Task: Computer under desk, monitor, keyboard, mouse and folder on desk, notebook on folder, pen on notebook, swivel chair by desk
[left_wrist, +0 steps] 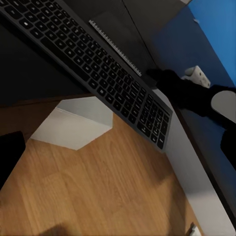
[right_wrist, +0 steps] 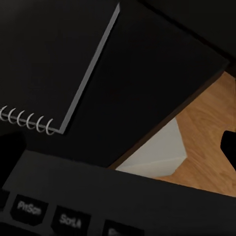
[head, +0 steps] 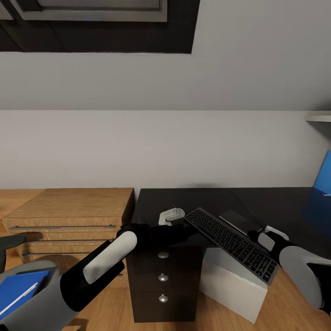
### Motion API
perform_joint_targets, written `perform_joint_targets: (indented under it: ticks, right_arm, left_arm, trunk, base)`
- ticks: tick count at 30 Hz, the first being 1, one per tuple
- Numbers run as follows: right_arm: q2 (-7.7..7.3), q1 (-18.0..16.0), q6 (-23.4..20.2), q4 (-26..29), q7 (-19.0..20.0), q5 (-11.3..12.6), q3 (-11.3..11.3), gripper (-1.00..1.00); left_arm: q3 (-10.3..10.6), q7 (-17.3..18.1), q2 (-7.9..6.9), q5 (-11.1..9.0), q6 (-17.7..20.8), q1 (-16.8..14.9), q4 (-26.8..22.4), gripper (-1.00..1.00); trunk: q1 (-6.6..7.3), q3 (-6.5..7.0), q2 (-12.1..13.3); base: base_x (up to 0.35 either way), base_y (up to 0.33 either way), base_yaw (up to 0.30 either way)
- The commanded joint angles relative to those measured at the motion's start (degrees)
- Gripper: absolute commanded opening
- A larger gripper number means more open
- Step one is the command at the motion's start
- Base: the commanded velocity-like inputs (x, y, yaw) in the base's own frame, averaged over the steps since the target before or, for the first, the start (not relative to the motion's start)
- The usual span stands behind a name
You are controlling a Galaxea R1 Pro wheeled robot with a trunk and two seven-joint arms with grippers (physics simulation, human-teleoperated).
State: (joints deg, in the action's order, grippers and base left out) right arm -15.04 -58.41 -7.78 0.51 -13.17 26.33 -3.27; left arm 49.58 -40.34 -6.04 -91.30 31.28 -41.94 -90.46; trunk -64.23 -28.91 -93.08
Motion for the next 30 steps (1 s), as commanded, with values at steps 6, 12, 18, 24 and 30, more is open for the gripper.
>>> perform_joint_targets:
  ticks: [6,12,18,24,30]
  right_arm:
    - [0.04,0.0,-0.3,0.1,-0.3,5.5,-0.2,1.00]
    - [0.08,0.0,-0.3,0.1,-0.3,6.9,-0.2,1.00]
    - [0.09,0.0,-0.3,0.1,-0.3,7.2,-0.2,1.00]
    - [0.04,0.0,-0.2,0.1,-0.3,7.2,-0.2,1.00]
    - [-0.04,0.0,-0.1,0.1,-0.3,7.2,-0.2,1.00]
  left_arm:
    - [0.1,-0.4,0.02,-0.5,-0.1,-0.1,-0.1,1.00]
    - [0.1,-0.4,0.05,-0.5,-0.1,-0.1,-0.1,1.00]
    - [0.3,-0.5,0.03,-0.5,-0.1,-0.1,-0.1,1.00]
    - [0.4,-0.5,-0.01,-0.4,-0.2,-0.1,-0.1,1.00]
    - [0.4,-0.5,-0.05,-0.5,-0.1,-0.1,-0.1,1.00]
  trunk:
    - [0.00,-0.07,0.0]
    - [0.00,-0.07,0.0]
    - [0.00,-0.07,0.0]
    - [0.00,-0.07,0.0]
    - [0.00,-0.07,0.0]
  base:
    - [0.000,0.000,0.000]
    - [0.000,0.000,0.000]
    - [0.022,0.000,0.000]
    - [0.212,0.000,0.000]
    - [0.114,0.000,0.000]
